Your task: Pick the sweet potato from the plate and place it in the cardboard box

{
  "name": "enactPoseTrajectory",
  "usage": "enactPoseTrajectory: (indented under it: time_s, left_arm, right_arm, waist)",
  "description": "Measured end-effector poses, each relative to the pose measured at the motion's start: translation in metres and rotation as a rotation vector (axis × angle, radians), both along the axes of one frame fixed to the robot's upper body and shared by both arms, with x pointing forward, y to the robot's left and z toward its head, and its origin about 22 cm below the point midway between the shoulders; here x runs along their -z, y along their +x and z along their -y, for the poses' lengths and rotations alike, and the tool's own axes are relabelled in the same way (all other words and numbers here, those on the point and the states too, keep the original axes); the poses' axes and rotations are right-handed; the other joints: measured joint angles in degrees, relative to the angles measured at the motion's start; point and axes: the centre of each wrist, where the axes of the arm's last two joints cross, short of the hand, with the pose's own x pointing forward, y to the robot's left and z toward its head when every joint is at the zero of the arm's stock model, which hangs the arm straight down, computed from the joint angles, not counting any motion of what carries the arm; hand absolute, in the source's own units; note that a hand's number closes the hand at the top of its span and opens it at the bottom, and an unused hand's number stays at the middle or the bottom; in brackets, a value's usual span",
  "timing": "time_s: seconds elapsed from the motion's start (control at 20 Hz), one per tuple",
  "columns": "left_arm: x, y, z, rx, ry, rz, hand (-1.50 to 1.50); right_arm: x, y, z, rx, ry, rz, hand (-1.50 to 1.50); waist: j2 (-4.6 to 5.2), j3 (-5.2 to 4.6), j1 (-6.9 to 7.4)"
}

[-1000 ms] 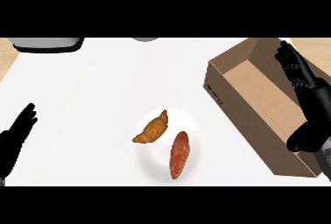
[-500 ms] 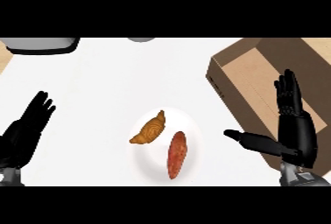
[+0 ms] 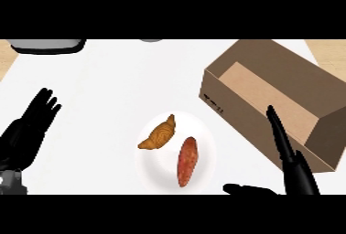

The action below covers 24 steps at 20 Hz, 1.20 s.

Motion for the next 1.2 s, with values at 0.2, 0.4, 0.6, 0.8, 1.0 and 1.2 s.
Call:
enactPoseTrajectory:
  time_s: [0.2, 0.4, 0.6, 0.8, 1.0, 1.2]
  left_arm:
    - [-0.002, 0.001, 0.002, 0.005, -0.006, 0.001, 0.00]
    - [-0.004, 0.004, 0.005, 0.021, -0.008, 0.000, 0.00]
    - [-0.006, 0.006, 0.011, 0.035, -0.011, 0.004, 0.00]
    - [-0.003, 0.008, 0.016, 0.034, -0.014, 0.001, 0.00]
    - [-0.004, 0.008, 0.017, 0.026, -0.016, 0.003, 0.00]
    - [-0.002, 0.001, 0.012, 0.020, -0.021, 0.001, 0.00]
  right_arm:
    - [-0.011, -0.003, 0.005, -0.012, -0.224, -0.180, -1.50]
    - [-0.029, -0.001, -0.012, -0.025, -0.385, -0.339, -1.50]
    - [-0.045, 0.011, -0.043, -0.030, -0.472, -0.485, -1.50]
    - [-0.055, 0.023, -0.075, -0.076, -0.470, -0.570, -1.50]
    - [-0.056, 0.035, -0.094, -0.108, -0.451, -0.627, -1.50]
    - [-0.052, 0.043, -0.099, -0.124, -0.456, -0.676, -1.50]
  waist:
    - [0.19, -0.07, 0.47]
    - [0.38, -0.08, 1.30]
    - [0.55, 0.04, 2.07]
    - [0.56, 0.16, 1.78]
    - [0.50, 0.25, 1.44]
    - [0.46, 0.30, 1.15]
